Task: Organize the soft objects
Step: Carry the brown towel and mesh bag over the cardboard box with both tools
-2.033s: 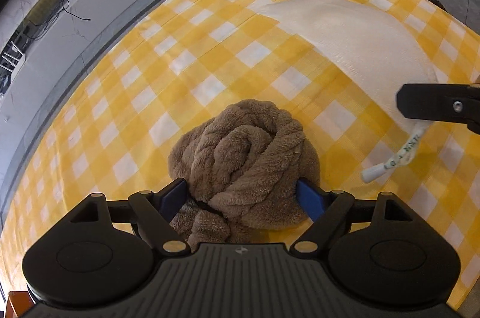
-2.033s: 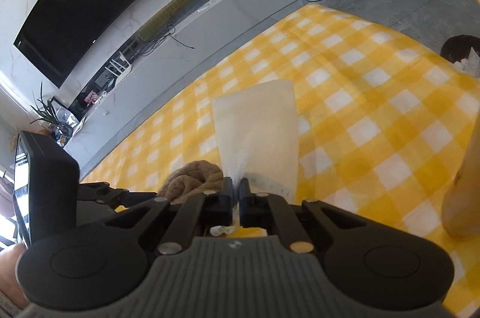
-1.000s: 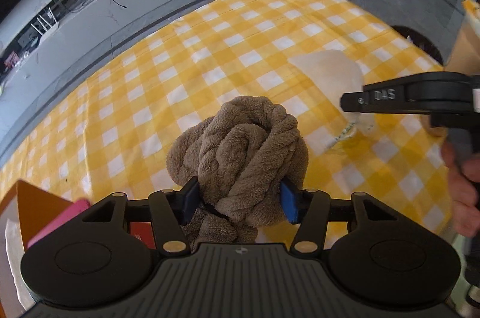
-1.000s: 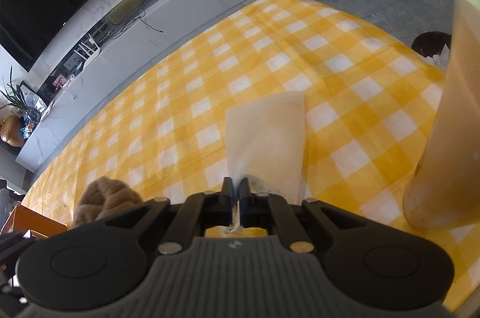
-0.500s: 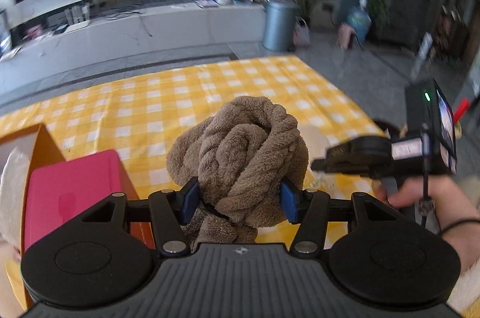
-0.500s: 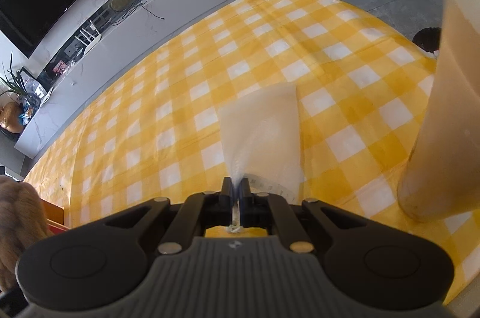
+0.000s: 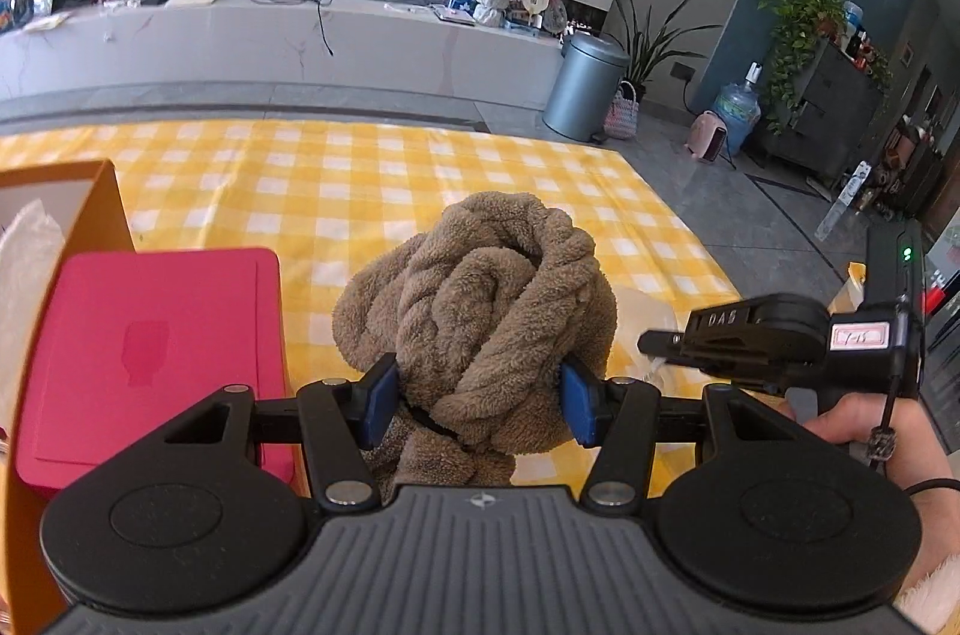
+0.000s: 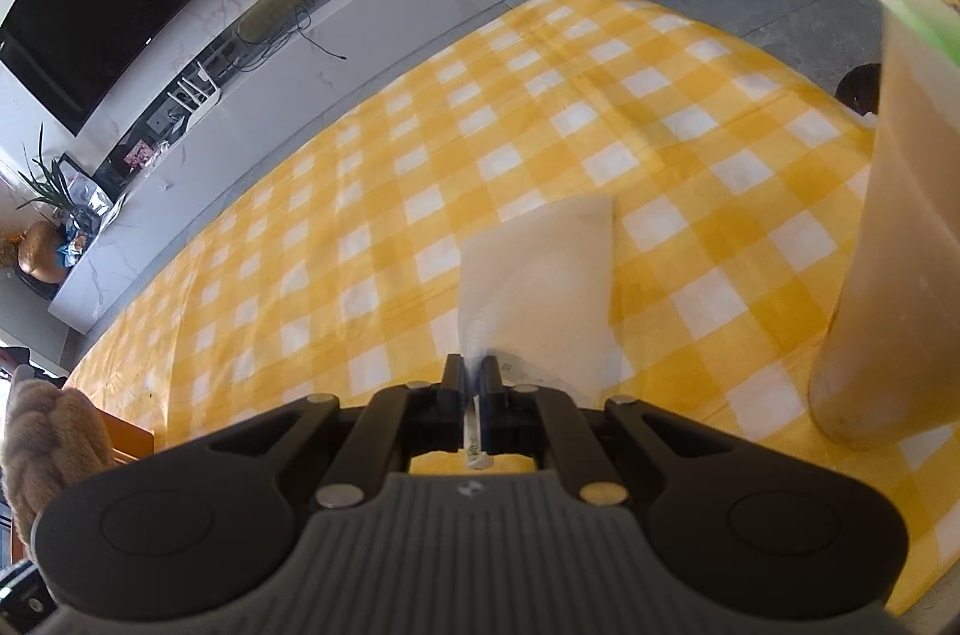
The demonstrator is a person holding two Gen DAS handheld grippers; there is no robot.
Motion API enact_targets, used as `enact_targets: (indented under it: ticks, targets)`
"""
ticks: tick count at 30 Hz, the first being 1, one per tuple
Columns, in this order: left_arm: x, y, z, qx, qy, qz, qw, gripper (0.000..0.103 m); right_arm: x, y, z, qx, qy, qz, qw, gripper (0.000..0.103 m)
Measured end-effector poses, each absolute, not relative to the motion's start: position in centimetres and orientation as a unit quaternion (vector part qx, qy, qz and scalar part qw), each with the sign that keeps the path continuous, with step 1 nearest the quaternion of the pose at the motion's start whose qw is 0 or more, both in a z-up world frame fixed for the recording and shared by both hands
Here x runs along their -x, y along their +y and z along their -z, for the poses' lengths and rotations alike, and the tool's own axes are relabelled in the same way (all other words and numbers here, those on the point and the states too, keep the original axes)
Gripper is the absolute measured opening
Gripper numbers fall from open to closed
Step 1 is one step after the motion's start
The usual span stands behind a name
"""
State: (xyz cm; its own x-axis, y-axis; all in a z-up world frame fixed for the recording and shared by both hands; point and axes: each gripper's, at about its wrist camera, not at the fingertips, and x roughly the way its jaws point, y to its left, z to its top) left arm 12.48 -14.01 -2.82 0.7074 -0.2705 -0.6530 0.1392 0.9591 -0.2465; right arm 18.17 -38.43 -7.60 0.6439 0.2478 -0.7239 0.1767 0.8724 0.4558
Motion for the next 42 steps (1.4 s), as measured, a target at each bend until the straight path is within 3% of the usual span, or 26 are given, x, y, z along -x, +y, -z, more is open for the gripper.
enact_targets:
  ticks: [28, 42]
  targets:
    - [-9.3, -11.3, -2.8, 0.135, 0.303, 0.138, 0.933, 0.063, -13.6, -34.7, -1.5, -0.275, 0.276, -0.153, 0.908, 0.001]
    - [-4.8, -1.7, -9.2, 0.138, 0.26, 0.087, 0.952, 0.063, -9.4, -28.1, -8.0, -0.198, 0.206, -0.212, 0.935, 0.001]
